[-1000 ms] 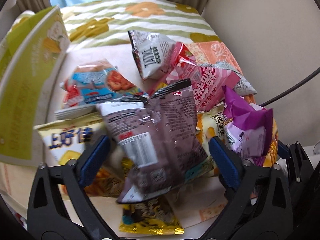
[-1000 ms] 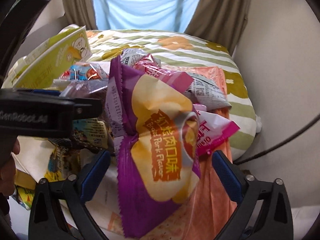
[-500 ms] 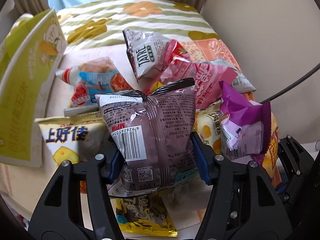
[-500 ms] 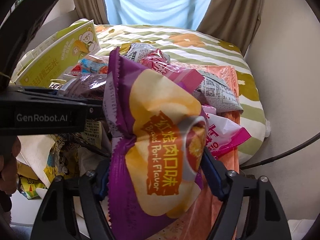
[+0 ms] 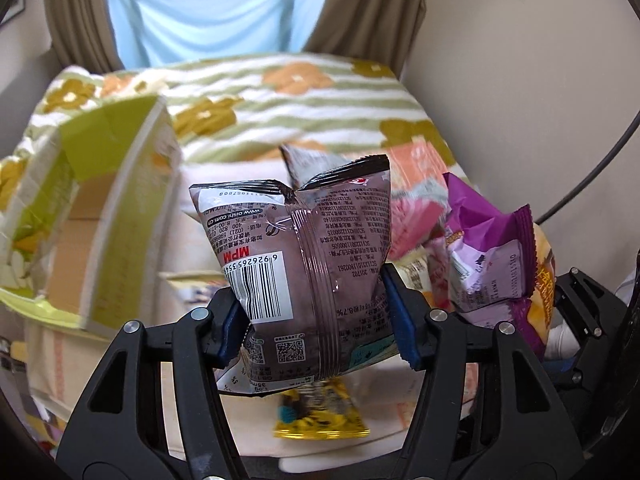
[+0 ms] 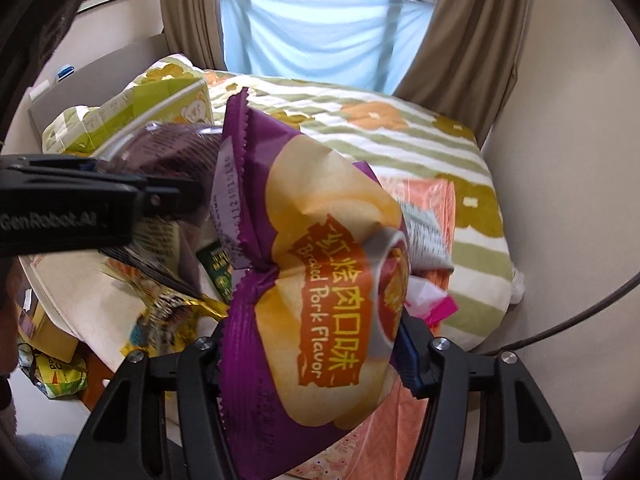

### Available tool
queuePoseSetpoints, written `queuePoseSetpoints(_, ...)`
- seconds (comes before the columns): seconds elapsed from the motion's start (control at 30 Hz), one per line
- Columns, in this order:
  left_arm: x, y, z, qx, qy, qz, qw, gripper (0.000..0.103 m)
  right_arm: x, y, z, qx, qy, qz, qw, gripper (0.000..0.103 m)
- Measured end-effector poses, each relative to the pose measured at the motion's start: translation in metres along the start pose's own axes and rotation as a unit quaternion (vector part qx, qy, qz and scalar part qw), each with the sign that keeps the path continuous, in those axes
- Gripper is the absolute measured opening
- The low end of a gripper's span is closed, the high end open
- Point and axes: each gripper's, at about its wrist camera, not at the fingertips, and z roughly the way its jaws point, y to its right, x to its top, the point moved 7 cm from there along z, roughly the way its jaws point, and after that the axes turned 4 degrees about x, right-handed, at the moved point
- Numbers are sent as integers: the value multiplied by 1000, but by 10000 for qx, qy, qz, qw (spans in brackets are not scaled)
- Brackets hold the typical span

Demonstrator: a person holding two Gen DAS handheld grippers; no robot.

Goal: Organize snacks
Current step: 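Carry both bags over the cardboard box and open both tools to drop them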

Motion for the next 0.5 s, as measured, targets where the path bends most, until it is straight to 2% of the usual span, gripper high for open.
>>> queuePoseSetpoints(0.23, 26, -66, -39, 184, 476, -33, 9987, 57, 50, -43, -16, -6, 340, -146, 9993, 56)
queuePoseSetpoints(0.5, 47, -184, -66, 419, 640, -144, 9970, 57, 123, -127, -1, 278, 613, -19, 9977, 56)
